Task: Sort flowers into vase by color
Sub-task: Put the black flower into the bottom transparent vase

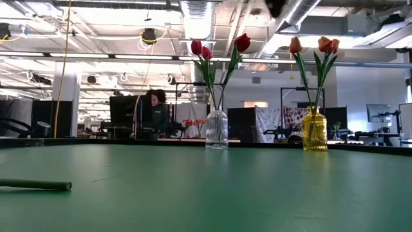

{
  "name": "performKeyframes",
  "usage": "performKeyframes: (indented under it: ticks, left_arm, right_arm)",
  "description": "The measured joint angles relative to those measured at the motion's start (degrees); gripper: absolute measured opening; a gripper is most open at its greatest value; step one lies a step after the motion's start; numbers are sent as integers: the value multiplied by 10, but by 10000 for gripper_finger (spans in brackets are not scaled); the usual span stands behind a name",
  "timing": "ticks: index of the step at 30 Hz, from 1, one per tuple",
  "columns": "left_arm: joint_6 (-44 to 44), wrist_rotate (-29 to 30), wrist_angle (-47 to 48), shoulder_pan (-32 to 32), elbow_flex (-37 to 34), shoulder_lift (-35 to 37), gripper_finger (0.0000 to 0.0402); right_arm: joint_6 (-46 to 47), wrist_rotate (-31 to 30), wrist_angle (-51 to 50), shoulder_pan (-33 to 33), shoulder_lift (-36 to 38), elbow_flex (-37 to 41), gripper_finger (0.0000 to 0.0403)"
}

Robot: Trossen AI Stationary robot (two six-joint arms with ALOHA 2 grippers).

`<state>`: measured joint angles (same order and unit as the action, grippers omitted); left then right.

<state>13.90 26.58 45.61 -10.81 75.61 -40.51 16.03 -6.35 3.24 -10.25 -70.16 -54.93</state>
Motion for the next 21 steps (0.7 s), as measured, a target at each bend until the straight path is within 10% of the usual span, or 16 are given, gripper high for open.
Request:
performKeyframes:
  ticks: [21]
  left_arm:
    - [-150, -195, -1, 0, 0, 59, 20]
  right_arm:
    - [162, -59, -62, -169, -506, -378, 228]
